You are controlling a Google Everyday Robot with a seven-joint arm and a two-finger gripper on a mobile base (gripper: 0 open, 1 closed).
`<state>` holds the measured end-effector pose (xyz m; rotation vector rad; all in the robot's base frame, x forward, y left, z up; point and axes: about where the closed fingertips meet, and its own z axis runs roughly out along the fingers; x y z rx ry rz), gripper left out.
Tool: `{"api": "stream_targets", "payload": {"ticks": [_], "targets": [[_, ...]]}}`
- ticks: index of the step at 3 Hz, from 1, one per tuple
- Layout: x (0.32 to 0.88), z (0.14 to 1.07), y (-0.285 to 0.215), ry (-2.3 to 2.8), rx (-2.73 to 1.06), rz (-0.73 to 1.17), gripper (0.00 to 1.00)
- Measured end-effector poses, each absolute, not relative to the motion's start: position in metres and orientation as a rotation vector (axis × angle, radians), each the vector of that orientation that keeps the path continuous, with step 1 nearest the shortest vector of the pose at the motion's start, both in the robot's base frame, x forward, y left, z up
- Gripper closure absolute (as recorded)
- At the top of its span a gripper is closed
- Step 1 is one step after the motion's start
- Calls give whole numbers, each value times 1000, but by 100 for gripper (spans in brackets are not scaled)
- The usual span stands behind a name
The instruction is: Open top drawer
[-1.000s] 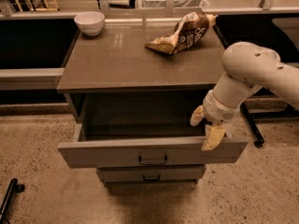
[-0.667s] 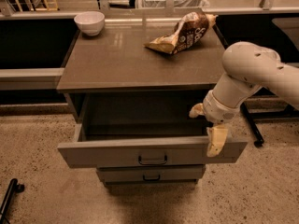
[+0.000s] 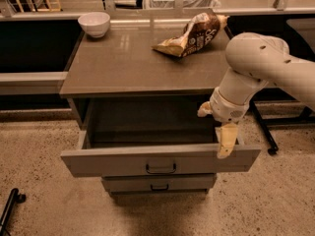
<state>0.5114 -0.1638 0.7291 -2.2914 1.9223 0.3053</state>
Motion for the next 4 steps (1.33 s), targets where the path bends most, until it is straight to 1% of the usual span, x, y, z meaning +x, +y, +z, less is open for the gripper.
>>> {"api": "stream_targets", "payload": {"ticks": [1,2,3,4], "targets": [[524,722,-169,1870,-2336,246,16],[540,705,-184,1850,-2339,212,30],[551,696,-191,1839,-2351,184,40],[552,699,-192,1839,-2352,182,53]]}}
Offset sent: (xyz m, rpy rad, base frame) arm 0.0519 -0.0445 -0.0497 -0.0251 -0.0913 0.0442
